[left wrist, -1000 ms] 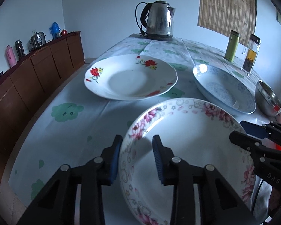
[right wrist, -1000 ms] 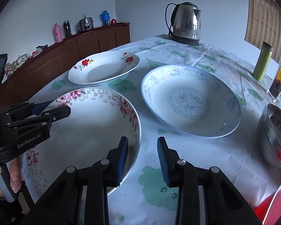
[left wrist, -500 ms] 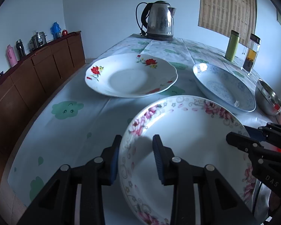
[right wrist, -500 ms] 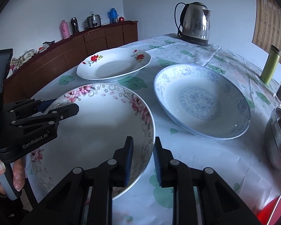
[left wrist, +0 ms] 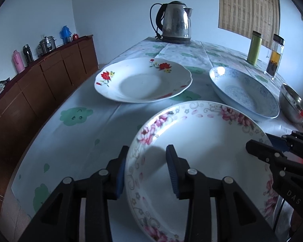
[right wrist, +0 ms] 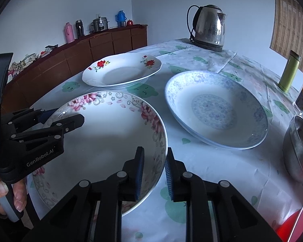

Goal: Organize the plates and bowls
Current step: 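Lift the pink-floral plate off the table with both tools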

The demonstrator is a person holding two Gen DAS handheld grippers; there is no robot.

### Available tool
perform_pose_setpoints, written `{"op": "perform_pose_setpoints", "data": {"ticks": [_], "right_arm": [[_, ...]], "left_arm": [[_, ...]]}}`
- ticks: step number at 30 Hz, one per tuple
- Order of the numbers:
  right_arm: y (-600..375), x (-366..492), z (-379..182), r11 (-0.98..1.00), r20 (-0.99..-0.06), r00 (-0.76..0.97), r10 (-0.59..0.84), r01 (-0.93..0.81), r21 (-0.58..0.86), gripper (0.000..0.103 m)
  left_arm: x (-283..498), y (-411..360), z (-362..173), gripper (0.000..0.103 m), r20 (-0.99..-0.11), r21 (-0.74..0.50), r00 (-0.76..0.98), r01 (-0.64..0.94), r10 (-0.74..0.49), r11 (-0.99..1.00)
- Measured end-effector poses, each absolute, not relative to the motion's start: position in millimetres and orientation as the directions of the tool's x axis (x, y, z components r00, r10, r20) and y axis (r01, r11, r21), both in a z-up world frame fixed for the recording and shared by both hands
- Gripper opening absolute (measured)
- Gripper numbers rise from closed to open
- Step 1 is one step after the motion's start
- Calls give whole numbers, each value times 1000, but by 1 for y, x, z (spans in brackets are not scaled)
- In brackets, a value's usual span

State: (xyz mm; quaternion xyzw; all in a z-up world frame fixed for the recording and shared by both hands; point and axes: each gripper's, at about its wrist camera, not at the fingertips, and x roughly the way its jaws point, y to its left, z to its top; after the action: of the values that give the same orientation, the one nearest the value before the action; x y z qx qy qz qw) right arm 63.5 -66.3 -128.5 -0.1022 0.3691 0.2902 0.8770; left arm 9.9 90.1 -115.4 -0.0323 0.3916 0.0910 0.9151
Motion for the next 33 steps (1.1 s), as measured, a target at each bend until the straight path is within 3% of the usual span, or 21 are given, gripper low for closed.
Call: {"op": "perform_pose_setpoints", "data": {"ticks": [33], "right_arm": [[-86, 69, -95, 845, -618, 649, 445, -533, 49, 21]], "left_arm": [[29, 75, -82, 36, -640, 37, 751, -183, 164, 982]]}}
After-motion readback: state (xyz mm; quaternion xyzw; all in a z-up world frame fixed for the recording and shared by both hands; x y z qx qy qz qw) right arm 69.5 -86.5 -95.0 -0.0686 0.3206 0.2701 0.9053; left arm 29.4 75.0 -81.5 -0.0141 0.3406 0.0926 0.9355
